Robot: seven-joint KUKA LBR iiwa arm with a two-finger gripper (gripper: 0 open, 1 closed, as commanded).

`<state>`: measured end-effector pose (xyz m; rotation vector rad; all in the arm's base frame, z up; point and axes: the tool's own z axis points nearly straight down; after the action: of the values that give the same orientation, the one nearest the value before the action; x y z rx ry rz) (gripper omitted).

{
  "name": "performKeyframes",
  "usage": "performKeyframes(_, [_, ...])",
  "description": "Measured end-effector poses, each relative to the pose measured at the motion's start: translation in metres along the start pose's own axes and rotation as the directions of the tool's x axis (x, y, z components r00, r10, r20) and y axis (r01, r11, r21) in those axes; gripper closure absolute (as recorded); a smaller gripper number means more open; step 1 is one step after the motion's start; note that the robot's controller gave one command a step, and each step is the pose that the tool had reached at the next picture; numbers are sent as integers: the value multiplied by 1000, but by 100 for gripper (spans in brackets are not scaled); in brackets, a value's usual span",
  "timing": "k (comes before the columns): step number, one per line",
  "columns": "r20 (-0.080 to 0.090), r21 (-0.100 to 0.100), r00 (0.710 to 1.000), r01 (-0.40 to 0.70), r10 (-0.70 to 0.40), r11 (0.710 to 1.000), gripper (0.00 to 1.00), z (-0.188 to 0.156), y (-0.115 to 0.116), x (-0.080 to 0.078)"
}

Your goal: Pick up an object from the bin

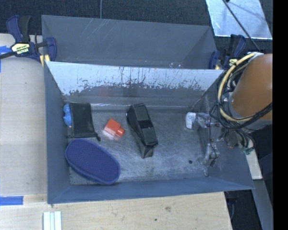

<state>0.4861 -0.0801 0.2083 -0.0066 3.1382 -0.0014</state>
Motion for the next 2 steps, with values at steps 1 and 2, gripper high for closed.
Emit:
performKeyframes(1, [-2,0,993,117,-117,993,0,99,-38,-61])
performKeyframes(2, [1,-1,988,153,-153,988,0,140,-17,-137])
